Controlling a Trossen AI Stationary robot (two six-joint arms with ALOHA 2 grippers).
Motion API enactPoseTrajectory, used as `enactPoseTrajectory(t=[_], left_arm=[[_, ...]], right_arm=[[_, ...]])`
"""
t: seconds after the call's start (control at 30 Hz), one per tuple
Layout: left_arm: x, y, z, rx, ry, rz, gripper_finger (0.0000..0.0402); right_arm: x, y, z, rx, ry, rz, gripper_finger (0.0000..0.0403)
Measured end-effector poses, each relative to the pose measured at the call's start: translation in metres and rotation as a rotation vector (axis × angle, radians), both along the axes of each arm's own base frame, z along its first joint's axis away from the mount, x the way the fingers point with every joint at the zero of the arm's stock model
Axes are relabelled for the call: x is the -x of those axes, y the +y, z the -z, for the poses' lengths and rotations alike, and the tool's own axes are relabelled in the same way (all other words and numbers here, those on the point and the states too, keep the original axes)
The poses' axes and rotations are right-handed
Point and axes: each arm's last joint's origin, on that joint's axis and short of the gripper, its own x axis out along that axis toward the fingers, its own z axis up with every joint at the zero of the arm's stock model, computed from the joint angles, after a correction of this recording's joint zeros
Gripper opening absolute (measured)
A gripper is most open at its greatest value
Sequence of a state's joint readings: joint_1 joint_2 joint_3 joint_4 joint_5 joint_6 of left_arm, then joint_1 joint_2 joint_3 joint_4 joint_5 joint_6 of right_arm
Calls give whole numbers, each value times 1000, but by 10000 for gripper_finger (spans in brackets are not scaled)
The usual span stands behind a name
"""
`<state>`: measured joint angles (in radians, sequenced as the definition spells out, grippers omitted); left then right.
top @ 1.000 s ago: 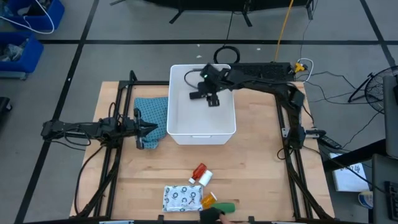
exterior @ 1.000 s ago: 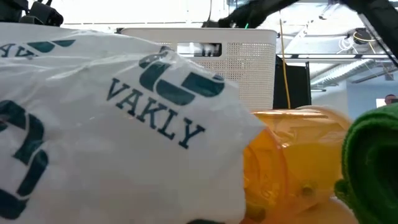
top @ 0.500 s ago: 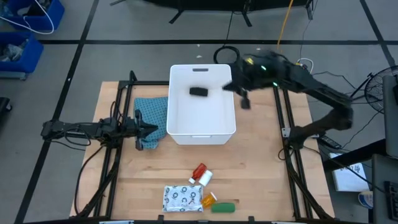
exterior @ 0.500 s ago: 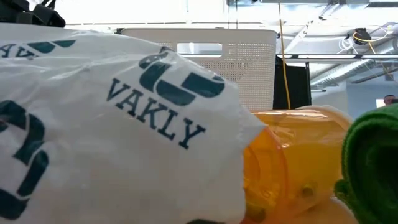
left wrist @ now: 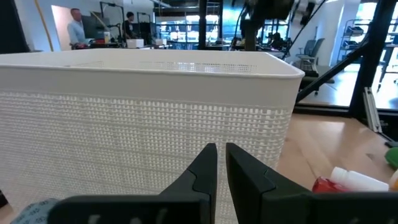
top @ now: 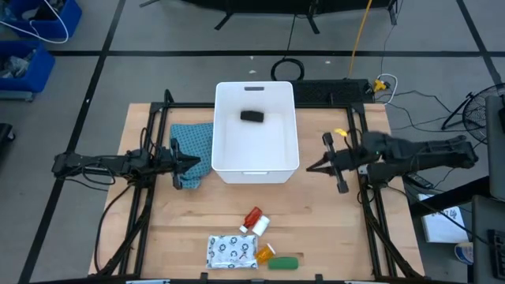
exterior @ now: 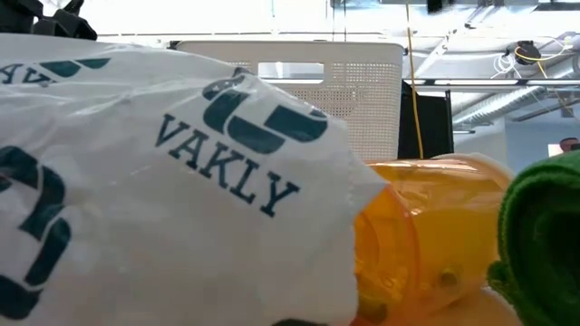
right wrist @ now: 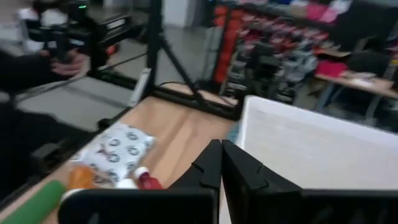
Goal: Pick & place medical supplies in basket/bin
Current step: Put the white mailer bag into the white container
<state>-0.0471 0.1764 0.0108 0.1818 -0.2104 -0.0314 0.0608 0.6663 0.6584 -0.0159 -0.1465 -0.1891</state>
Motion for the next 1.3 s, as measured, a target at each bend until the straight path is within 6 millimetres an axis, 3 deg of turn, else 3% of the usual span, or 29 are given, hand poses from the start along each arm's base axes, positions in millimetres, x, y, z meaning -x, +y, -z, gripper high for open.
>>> enactPoseTrajectory(t=[0.2, 0.5, 0.7, 0.8, 1.03, 1.3], left_arm=[[0, 0, 0, 2, -1, 0, 37], [0, 0, 4, -17, 40, 1, 37], [0, 0, 4, -18, 46, 0, 37], [1, 0, -5, 23, 13, -6, 37], [-1, -13, -55, 131, 133, 111, 37], [-45, -66, -116, 90, 325, 246, 37]], right_arm=[[17, -4, 63, -35, -89, 101, 1], [28, -6, 117, -7, -213, 133, 0], [30, -11, 114, -6, -256, 168, 0], [29, -12, 116, -1, -236, 178, 0], [29, -14, 117, -1, -226, 188, 0], [29, -14, 118, -12, -222, 189, 0]])
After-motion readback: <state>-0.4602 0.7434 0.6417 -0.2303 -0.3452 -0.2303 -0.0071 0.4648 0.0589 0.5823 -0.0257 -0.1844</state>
